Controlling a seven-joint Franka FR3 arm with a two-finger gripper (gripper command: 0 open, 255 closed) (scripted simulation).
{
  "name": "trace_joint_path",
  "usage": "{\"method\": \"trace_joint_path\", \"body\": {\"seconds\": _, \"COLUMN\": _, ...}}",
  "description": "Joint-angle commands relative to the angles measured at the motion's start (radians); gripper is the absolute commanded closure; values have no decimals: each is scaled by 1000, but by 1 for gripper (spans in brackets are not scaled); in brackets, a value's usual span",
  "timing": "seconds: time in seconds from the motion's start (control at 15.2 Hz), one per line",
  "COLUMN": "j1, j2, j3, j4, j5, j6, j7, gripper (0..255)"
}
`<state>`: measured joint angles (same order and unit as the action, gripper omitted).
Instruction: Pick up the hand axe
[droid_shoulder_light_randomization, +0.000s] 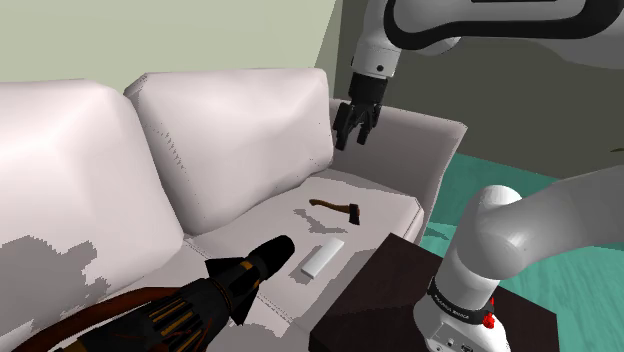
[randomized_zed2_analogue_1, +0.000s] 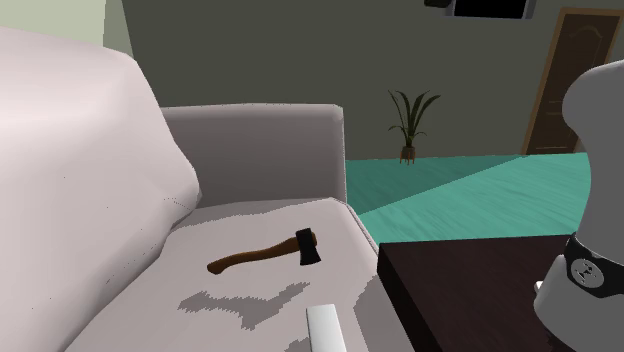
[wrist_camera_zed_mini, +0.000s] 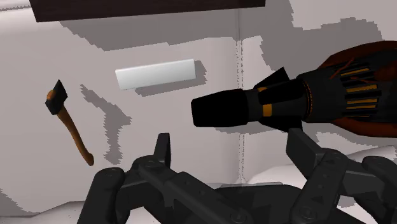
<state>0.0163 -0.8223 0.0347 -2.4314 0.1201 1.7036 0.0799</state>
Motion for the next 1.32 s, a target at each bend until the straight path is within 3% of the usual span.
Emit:
{"method": "trace_joint_path", "body": {"seconds": 0.0, "j1": 0, "j2": 0, "j3": 0, "j4": 0, "j5": 0, "j6": 0, "j7": 0, "gripper": 0}}
{"method": "trace_joint_path", "body": {"seconds": 0.66, "j1": -49, "j2": 195, "j3": -107, "j4": -119, "j5": -80, "j6": 287, "j7": -164, "gripper": 0}}
{"method": "trace_joint_path", "body": {"seconds": 1.25, "j1": -81, "j2": 484, "j3": -206, "j4": -110, "j5": -113, "j6": 548, "j7": -310, "gripper": 0}}
